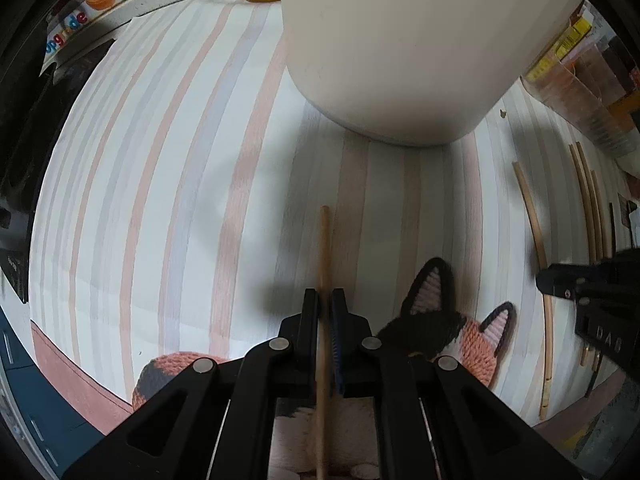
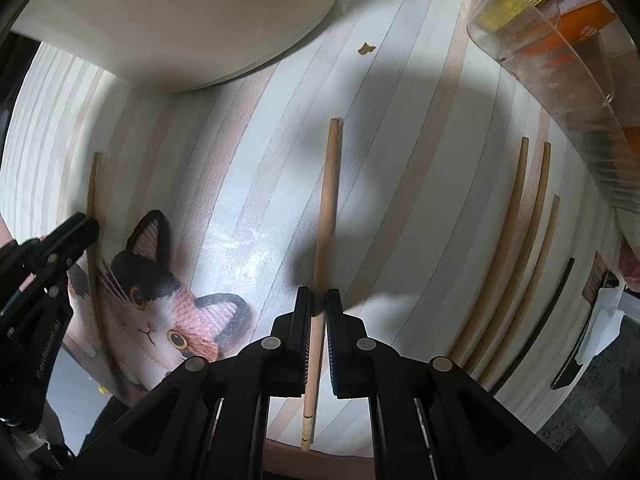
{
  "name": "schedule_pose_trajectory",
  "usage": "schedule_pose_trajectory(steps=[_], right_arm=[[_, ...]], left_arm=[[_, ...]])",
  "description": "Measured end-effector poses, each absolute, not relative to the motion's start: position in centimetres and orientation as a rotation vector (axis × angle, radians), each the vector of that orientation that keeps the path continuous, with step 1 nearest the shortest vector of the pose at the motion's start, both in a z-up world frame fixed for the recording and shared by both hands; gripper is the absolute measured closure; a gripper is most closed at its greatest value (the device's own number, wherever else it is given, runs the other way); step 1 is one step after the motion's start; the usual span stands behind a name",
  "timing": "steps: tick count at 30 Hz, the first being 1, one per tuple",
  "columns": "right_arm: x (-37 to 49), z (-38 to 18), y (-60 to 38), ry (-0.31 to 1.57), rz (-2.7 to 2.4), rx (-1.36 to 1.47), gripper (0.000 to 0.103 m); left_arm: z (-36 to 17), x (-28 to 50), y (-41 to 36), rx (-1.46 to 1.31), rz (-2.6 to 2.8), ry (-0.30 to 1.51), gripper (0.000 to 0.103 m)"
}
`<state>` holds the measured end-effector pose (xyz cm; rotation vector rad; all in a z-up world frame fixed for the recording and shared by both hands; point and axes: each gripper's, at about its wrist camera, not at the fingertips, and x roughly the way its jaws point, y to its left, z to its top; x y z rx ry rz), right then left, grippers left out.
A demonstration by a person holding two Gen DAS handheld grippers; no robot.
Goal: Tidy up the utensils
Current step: 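Lift both wooden chopsticks and lower them toward the cream holder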
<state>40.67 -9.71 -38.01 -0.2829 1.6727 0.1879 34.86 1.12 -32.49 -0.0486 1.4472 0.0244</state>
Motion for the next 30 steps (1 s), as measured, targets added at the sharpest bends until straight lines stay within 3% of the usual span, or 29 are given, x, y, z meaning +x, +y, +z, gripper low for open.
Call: schedule_pose_trajectory(steps=[17,30], right_arm=[[35.6,-31.3,-12.8,1.39,0.277,-0.012,0.096],[34.2,-19.4,-14.2,1.044,0.347,0.085,0.096]], left_arm=[[-24.7,32.1,1.8,-0.082,0.014,1.217,0.1],[-12.1,29.7,4.6,-0.127,0.024,0.892,0.1]])
